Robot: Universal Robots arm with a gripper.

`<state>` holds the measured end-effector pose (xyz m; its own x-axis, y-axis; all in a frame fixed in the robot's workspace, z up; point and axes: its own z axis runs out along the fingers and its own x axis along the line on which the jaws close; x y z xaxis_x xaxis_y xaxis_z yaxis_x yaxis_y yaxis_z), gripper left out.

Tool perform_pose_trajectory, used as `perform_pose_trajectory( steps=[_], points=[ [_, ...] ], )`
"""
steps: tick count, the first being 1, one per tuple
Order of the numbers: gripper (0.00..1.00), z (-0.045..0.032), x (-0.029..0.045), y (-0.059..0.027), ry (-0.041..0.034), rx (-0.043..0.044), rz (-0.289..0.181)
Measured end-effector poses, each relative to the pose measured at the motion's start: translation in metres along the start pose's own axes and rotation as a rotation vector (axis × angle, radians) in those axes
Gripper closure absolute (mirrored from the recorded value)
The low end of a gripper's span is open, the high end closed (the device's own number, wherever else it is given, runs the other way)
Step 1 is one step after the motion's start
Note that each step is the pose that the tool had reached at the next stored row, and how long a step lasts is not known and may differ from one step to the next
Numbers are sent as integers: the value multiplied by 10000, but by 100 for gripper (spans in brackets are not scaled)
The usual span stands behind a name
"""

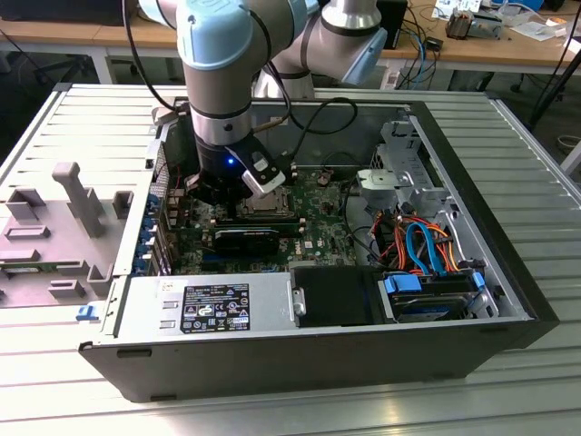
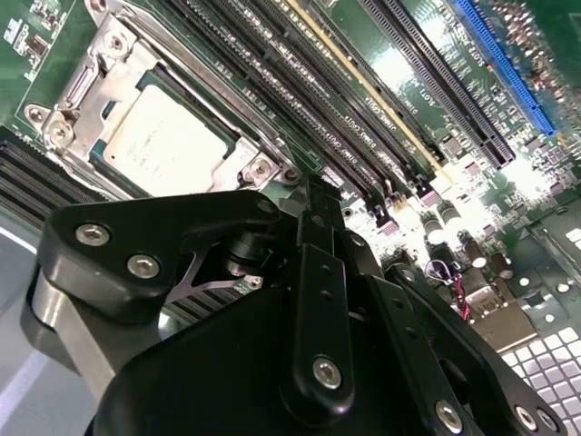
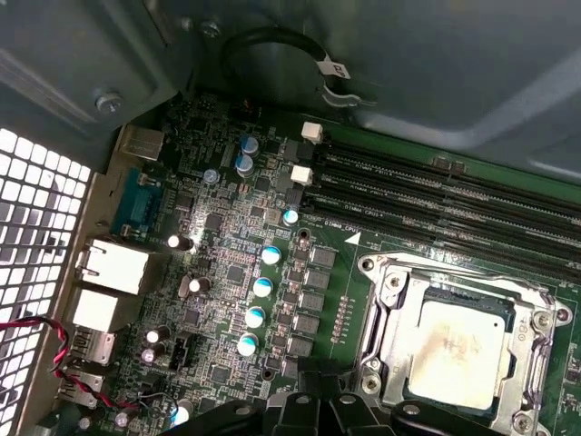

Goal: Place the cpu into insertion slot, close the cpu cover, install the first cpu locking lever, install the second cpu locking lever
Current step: 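Install the second cpu locking lever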

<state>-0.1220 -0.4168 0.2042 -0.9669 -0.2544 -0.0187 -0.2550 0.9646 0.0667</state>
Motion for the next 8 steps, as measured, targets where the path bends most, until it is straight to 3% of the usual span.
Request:
perform_pose_trajectory(
  steps=[8],
  points=[
    [89, 19, 0, 0, -42, -165, -66]
  ],
)
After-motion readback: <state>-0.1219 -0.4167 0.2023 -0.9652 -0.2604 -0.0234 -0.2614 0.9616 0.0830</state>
